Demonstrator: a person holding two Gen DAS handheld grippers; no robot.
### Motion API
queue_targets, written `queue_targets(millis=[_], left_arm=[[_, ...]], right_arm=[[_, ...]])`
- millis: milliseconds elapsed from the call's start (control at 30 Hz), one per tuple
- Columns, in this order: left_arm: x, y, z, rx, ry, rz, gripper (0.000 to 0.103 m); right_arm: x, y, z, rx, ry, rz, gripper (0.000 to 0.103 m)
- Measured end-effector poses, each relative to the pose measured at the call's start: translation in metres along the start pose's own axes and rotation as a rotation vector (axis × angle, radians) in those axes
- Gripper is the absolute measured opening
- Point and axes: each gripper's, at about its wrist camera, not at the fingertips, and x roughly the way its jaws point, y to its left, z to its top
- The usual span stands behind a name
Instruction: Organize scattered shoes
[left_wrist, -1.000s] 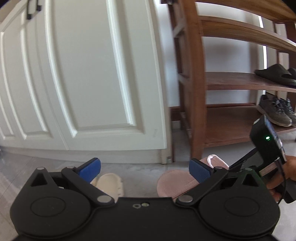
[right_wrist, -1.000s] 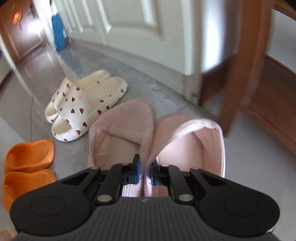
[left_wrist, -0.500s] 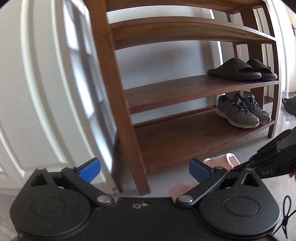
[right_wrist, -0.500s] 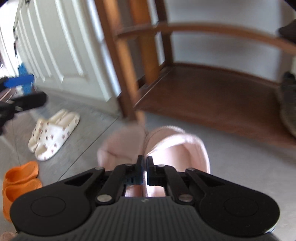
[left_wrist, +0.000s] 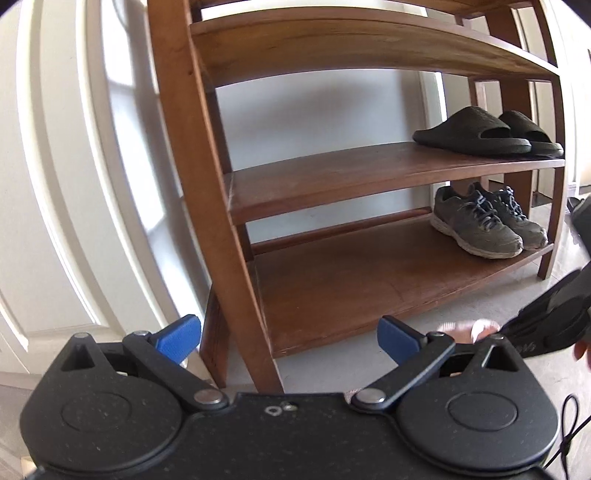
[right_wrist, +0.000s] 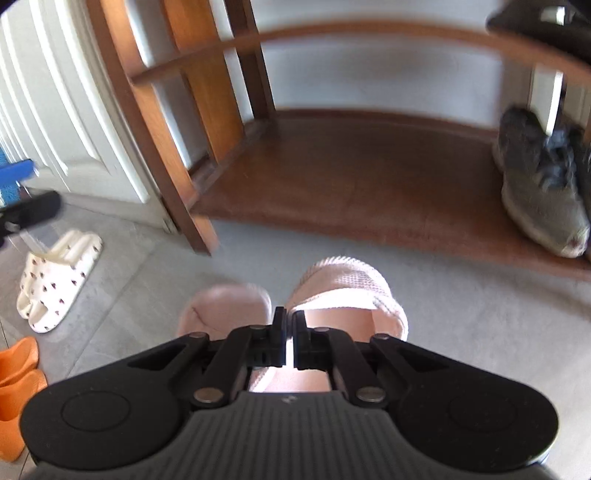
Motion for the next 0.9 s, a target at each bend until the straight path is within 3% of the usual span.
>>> queue_targets(millis=[233,367,667,700,767,900], left_arm=[[0.001,0.006,-0.007,-0.004,0.010,-0.012,0.102],[0.007,0.006,-0.011,-0.002,0.036,-0.019,0.102],[0.029,0.002,-0.019,0.066,0.113,-0.087,0.102],[0.033,0.002,-0.018,0.083,0.123,-0.109,0.102],[0.038,0.003,-0.017,0.115,0.132,-0.141,0.102],[0.042,0.016,-0.010,0.156,0.154,-0.196,0.102]], right_arm=[[0.058,0.022,-0.002,-0.110,0.175,0.012,0.003],[0.071,0.032,-0.004,-0.133,0.222,0.005,0.006],[0.070,0.016,-0.018,0.071,0.371,-0.018,0.012],[0.069,0.017,-0.021,0.092,0.381,-0.024,0.016],[0.069,0.018,-0.025,0.112,0.407,-0.053,0.033],[0.059,0.020,-0.025,0.140,0.408,-0.085,0.039]])
